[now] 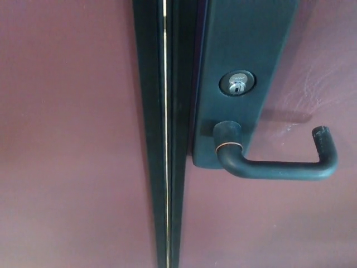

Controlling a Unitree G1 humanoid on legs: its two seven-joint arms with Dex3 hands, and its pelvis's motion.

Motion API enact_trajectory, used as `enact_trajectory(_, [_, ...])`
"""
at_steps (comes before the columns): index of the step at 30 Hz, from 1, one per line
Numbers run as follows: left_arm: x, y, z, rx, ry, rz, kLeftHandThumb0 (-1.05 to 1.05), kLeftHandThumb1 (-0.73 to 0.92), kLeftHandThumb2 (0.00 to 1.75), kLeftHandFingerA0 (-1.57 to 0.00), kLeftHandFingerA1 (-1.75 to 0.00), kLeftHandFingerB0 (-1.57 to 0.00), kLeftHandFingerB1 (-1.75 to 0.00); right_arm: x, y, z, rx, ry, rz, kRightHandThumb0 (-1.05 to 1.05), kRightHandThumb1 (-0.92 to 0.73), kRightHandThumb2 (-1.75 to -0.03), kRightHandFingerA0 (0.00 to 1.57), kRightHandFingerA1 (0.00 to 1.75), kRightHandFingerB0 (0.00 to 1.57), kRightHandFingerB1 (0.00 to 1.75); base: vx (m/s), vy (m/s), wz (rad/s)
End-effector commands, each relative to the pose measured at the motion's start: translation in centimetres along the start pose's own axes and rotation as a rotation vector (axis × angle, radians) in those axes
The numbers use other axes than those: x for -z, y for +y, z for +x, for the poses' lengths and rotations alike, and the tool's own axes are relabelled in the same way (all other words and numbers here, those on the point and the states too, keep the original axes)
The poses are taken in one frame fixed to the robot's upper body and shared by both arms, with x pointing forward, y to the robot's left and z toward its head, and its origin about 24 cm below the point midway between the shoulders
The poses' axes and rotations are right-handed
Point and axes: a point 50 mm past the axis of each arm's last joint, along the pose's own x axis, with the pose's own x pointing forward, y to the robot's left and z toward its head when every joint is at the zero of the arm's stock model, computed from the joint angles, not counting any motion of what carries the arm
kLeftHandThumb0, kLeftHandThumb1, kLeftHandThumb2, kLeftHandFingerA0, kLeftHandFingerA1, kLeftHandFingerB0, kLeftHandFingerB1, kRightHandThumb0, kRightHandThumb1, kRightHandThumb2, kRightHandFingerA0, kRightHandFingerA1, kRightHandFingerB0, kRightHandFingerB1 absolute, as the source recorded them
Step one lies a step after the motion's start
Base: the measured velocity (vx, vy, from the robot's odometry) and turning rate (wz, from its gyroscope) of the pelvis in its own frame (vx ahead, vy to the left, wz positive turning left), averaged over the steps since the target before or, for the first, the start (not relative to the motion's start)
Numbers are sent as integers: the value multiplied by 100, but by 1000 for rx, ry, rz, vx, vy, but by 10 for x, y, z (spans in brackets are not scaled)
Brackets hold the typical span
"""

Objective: The robot walks towards the door handle and put its right hand on it and twist the handle

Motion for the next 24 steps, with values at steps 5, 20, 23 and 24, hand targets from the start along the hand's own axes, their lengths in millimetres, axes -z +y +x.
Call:
enact_trajectory(5, [-7,-9,4,32,3,15,-37,55,56,-70,-47,-51,-40,4,-15,-89,-52,-36,190,-57,-39,-70,38,50,16,37,0,0,0])
enact_trajectory(20, [-11,-7,4,33,-12,21,-37,56,57,-71,-48,-53,-40,140,46,-106,-88,325,506,-55,-40,-70,37,50,19,38,0,0,0])
enact_trajectory(23, [-9,-9,4,35,-5,15,-37,56,57,-71,-48,-53,-40,181,76,-109,-60,506,607,-56,-41,-71,34,49,18,38,1,-2,2])
enact_trajectory(24, [-8,-9,4,36,-3,15,-37,56,57,-71,-48,-53,-40,184,79,-110,-59,521,609,-56,-41,-71,34,49,18,38,0,0,0])
